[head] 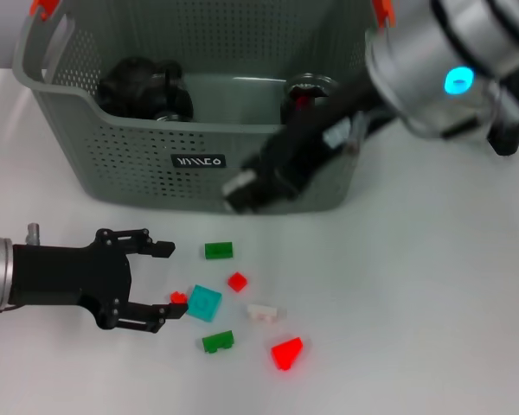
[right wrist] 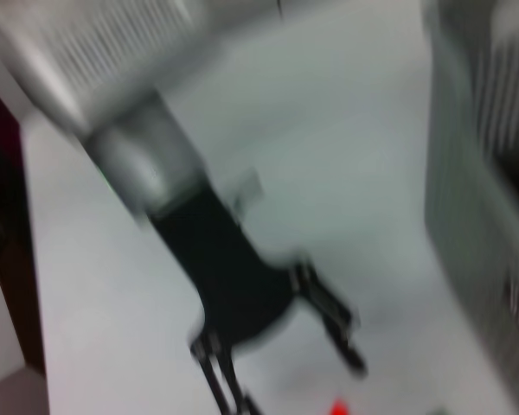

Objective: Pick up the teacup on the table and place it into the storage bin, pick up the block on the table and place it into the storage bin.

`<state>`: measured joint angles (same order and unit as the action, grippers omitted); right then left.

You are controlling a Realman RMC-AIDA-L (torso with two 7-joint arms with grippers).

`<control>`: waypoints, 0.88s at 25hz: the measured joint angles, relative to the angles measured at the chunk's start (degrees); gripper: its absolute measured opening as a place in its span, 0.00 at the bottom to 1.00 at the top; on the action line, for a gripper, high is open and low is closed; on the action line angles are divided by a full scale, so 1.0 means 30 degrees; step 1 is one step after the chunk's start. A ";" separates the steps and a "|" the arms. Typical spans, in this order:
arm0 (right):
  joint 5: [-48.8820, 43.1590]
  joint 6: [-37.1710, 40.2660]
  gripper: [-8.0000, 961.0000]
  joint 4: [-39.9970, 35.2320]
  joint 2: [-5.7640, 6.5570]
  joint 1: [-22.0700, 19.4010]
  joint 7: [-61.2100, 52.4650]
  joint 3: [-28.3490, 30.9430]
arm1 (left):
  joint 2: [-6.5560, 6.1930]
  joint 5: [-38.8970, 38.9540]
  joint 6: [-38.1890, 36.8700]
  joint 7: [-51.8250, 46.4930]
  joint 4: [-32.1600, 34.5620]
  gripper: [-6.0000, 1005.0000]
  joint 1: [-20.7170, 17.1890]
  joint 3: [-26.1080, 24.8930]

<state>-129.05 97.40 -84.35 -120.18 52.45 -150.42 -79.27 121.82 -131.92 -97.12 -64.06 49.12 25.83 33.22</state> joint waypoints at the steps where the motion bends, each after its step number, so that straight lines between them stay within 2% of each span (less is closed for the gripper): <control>1: 0.0003 0.0191 0.46 -0.0505 0.0003 0.0331 -0.0061 0.0483 | -0.0007 0.0001 -0.0002 -0.0001 -0.0002 0.84 0.0018 -0.0001; 4: -0.1068 0.0066 0.46 -0.1041 0.0020 0.1311 -0.0099 0.1692 | -0.0027 0.0015 -0.0039 -0.0003 -0.0019 0.84 0.0054 -0.0002; 9: -0.4948 -0.2487 0.46 -0.0310 0.0015 0.2344 0.0002 0.2686 | -0.0032 0.0095 -0.0105 -0.0003 -0.0049 0.84 0.0059 -0.0001; 15: -0.7798 -0.5489 0.47 0.4434 0.0437 0.3961 0.0064 0.4151 | -0.0033 0.0145 -0.0110 -0.0004 -0.0100 0.84 0.0039 0.0000; 19: -0.8349 -0.7565 0.48 0.7616 0.0796 0.4513 0.0233 0.4200 | -0.0033 0.0148 -0.0110 -0.0003 -0.0114 0.84 0.0031 -0.0010; 22: -0.8331 -0.8683 0.49 0.9368 0.0914 0.4639 0.0367 0.4222 | -0.0033 0.0148 -0.0139 -0.0003 -0.0114 0.84 0.0031 -0.0050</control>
<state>-154.04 71.35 -56.24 -117.44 66.37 -149.32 -66.61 121.72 -131.47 -97.54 -64.07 48.78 25.93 33.07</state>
